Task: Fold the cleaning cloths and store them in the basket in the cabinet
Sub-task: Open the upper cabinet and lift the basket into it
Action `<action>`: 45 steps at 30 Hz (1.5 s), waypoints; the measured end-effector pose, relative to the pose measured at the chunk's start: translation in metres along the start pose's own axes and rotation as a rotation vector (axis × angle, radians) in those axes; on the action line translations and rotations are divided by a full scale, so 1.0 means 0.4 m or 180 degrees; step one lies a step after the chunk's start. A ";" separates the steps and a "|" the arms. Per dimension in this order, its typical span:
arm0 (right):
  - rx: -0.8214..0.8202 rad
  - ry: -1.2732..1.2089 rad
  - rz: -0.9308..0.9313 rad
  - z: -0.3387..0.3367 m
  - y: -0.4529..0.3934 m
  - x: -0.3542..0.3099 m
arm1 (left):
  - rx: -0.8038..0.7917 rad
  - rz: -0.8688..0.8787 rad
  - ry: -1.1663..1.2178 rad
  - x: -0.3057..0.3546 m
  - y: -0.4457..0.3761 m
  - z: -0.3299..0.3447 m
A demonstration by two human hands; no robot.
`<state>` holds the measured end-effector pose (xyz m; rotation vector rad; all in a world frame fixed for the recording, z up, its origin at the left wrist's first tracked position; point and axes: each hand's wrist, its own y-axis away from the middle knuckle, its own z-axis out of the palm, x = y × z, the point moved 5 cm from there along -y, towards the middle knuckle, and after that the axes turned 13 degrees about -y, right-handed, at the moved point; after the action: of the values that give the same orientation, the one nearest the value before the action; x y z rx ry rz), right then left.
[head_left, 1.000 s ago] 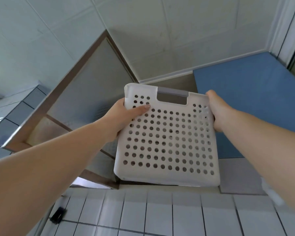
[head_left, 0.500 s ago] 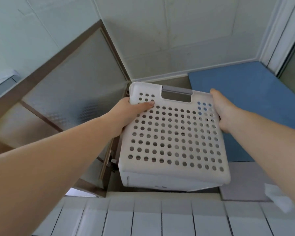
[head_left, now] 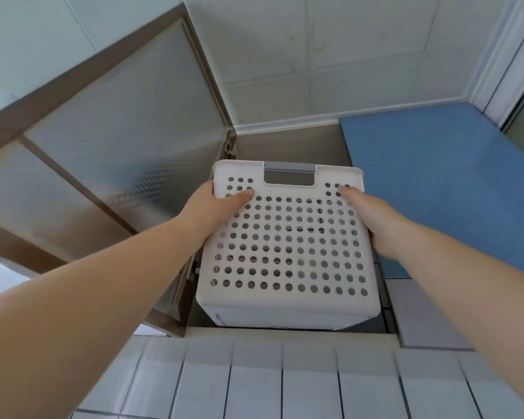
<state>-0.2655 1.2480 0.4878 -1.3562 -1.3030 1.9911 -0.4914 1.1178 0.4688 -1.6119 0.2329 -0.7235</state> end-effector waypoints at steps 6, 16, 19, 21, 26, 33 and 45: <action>-0.0420 0.0533 -0.0365 0.017 0.075 0.103 | 0.0491 -0.0194 -0.0586 -0.084 -0.010 0.007; -0.0365 0.1729 -0.1361 0.046 0.126 0.226 | 0.0706 0.1136 -0.3046 -0.143 0.099 0.142; -0.0266 0.2036 -0.1465 0.057 0.111 0.244 | 0.0394 0.1183 -0.3356 -0.211 0.146 0.181; -0.0140 0.2815 -0.1592 0.059 0.116 0.262 | 0.0339 0.1287 -0.3595 -0.242 0.176 0.196; -0.0509 0.4543 -0.2161 0.103 0.161 0.325 | 0.0298 0.1174 -0.3718 -0.299 0.191 0.195; -0.0727 0.4741 -0.1805 0.114 0.139 0.347 | 0.0156 0.1123 -0.3618 -0.332 0.198 0.223; -0.0933 0.4913 -0.1027 0.131 0.098 0.372 | -0.0268 0.0669 -0.3476 -0.361 0.181 0.253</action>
<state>-0.3716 1.3140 0.3839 -1.9071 -0.8449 0.1682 -0.5277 1.2649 0.3535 -1.8057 -0.3648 0.3801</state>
